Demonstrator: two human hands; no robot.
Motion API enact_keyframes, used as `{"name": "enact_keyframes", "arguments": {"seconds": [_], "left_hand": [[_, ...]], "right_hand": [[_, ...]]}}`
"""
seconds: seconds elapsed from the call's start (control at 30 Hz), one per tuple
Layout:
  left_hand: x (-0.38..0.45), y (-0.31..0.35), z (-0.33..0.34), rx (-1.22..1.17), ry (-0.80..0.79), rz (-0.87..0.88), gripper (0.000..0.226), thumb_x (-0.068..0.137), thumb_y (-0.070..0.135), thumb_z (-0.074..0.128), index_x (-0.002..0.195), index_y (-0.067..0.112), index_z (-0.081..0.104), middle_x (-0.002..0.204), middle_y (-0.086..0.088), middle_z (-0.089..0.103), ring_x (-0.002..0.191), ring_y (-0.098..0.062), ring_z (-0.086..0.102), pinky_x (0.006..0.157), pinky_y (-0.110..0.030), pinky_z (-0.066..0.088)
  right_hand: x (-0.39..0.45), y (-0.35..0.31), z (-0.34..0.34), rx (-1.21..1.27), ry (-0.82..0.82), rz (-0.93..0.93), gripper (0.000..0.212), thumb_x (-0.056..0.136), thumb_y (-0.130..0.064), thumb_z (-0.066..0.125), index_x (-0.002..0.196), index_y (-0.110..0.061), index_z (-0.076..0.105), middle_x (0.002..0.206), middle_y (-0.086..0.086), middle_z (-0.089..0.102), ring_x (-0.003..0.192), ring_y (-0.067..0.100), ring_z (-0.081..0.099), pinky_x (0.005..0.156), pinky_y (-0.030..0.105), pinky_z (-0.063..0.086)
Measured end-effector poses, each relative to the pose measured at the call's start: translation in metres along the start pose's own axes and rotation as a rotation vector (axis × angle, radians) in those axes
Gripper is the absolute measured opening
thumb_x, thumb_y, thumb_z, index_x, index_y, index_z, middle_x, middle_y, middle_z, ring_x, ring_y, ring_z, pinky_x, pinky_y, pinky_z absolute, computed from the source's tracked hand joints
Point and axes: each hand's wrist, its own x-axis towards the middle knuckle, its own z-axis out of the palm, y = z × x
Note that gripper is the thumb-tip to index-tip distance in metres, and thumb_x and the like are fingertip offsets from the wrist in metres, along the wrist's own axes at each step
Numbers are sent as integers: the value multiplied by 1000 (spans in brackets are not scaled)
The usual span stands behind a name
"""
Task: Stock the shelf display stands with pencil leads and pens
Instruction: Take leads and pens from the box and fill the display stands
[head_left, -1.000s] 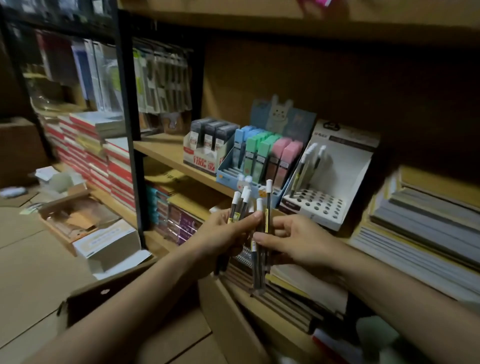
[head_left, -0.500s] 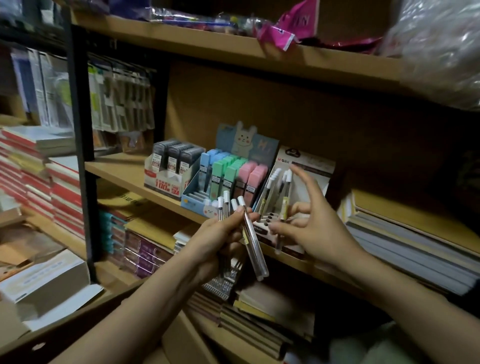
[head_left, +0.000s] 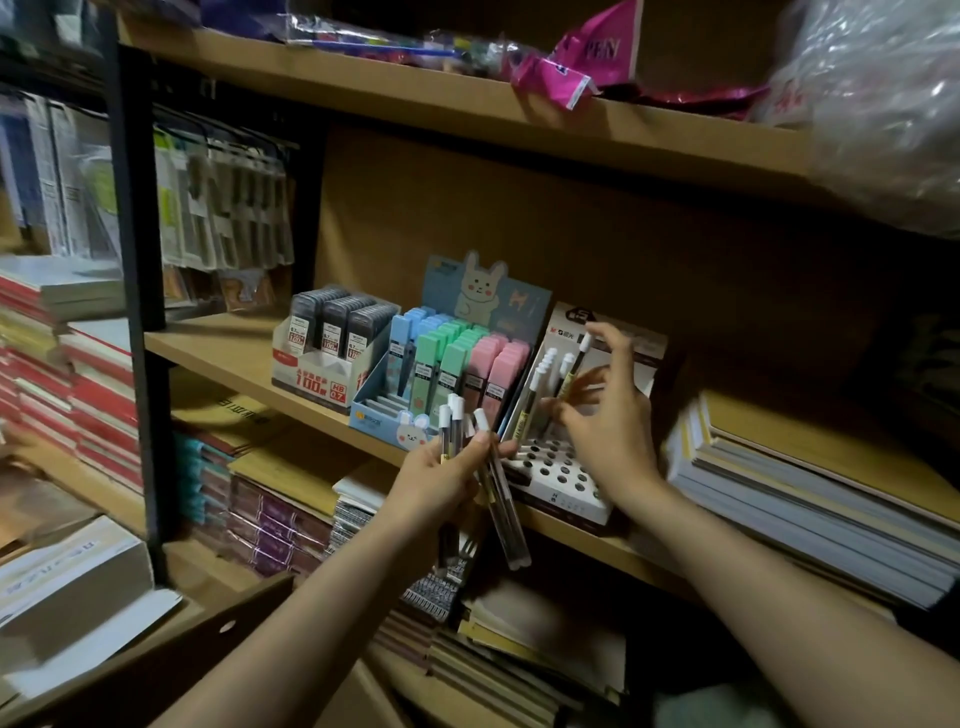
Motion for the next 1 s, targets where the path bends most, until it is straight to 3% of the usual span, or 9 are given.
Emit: {"name": "enact_keyframes", "arguments": {"seconds": [0.17, 0.3, 0.43, 0.53, 0.6, 0.7, 0.8, 0.9, 1.0], "left_hand": [[3, -5, 0, 73, 5, 22, 28, 98, 30, 53, 100, 12, 74, 48, 8, 46, 39, -3, 33, 37, -15, 28], [3, -8, 0, 61, 34, -2, 22, 98, 25, 53, 95, 12, 71, 91, -25, 68, 39, -2, 45, 37, -15, 34], [5, -11, -1, 105, 46, -19, 24, 98, 28, 54, 95, 15, 73, 95, -21, 62, 43, -6, 38, 40, -17, 30], [5, -10, -1, 99, 30, -25, 20, 97, 28, 55, 99, 14, 69, 102, -15, 70, 44, -7, 38, 40, -17, 31], [4, -10, -2, 63, 1, -25, 23, 96, 28, 56, 103, 10, 68, 86, -5, 73, 42, -6, 35, 38, -16, 29], [2, -8, -4, 59, -27, -16, 30, 94, 34, 58, 102, 10, 75, 50, 6, 45, 41, -6, 29, 39, -16, 27], [0, -2, -7, 48, -79, 3, 33, 93, 36, 58, 105, 10, 74, 48, 15, 50, 43, -4, 28, 39, -15, 26], [1, 2, -10, 2, -114, -2, 35, 89, 40, 61, 105, 12, 75, 47, 16, 42, 42, -3, 27, 39, -14, 25], [1, 3, -9, -9, -156, -5, 31, 88, 42, 65, 99, 16, 77, 49, 12, 31, 42, -4, 25, 38, -15, 23]], "right_hand": [[-2, 8, 2, 63, 60, 2, 88, 79, 2, 73, 134, -54, 34, 87, -3, 64, 72, 0, 68, 57, 20, 58], [0, 9, 1, 33, 55, -23, 75, 82, -2, 72, 130, -49, 39, 86, -8, 63, 76, -6, 65, 59, 10, 53], [-4, 8, 1, 19, -42, -48, 63, 88, -2, 63, 124, -51, 45, 93, -6, 62, 80, 5, 67, 61, 21, 58], [-1, 3, 2, 89, 8, -16, 47, 91, -10, 61, 115, -48, 51, 96, 0, 64, 80, 12, 68, 63, 25, 59], [5, -2, 2, 123, 50, 11, 30, 92, -15, 62, 109, -39, 57, 94, -5, 66, 79, 6, 66, 63, 18, 55], [12, -10, 3, 96, 58, 76, 12, 93, -17, 62, 100, -26, 66, 93, -14, 65, 83, -3, 60, 64, 10, 45], [7, -18, -1, 112, 63, 145, 17, 93, -18, 63, 109, -24, 65, 101, -6, 63, 86, 1, 60, 69, 18, 53], [-12, -25, -13, 136, 91, 88, 27, 90, -21, 66, 115, -29, 58, 96, -9, 57, 82, -4, 59, 64, 9, 49], [-34, -35, -19, 147, -163, 59, 28, 84, -28, 71, 110, -32, 65, 92, -10, 65, 83, 2, 64, 67, 14, 53]]}}
